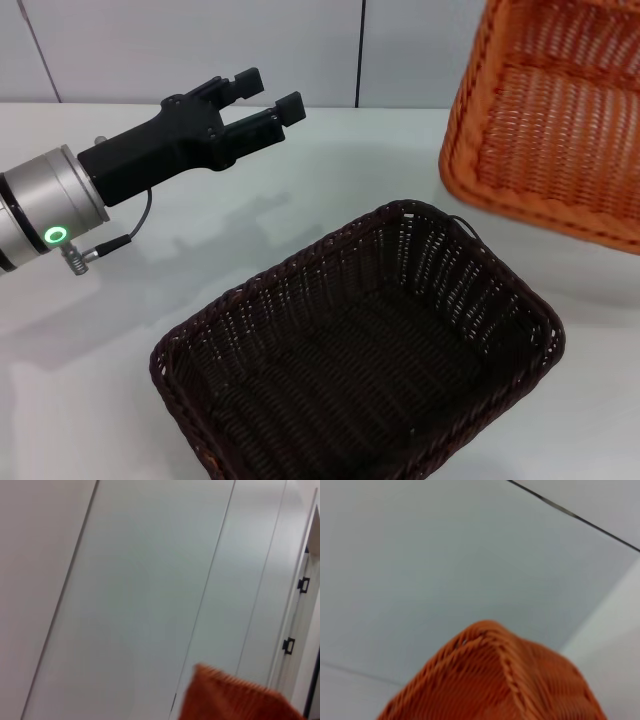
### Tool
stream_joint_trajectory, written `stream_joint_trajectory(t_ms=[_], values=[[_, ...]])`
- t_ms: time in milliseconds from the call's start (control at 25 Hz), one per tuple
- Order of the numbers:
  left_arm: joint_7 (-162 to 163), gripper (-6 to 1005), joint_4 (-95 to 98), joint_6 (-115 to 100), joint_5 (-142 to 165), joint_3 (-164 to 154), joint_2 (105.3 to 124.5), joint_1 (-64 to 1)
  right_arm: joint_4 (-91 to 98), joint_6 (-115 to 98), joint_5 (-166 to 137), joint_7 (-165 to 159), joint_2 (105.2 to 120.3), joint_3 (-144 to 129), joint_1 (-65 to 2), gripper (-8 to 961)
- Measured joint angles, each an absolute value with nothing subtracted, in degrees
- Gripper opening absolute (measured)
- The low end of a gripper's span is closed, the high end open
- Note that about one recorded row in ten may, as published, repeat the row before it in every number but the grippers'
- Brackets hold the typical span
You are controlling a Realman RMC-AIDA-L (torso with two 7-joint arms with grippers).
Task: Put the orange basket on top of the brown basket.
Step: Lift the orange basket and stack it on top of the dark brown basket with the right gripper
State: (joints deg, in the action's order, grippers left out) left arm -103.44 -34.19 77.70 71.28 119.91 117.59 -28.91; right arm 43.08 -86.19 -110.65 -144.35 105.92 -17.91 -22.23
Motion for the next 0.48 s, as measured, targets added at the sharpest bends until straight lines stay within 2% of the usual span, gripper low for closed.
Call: stream_joint_trajectory(t_ms=[240,320,480], values=[[-103.44,840,-34.19,76.42,71.28,119.57,117.65,-29.11,43.05,-95.31,-102.51,-140.97,105.97,-18.13,-22.26,351],[-103.44,840,-34.19,76.38,71.28,119.54,117.7,-29.28,43.06,-97.83,-100.94,-140.69,106.39,-18.47,-22.81,350],[-103.44,840,-34.19,76.36,71.28,119.45,117.78,-29.45,43.31,-100.23,-100.5,-139.55,108.83,-18.61,-24.94,348]])
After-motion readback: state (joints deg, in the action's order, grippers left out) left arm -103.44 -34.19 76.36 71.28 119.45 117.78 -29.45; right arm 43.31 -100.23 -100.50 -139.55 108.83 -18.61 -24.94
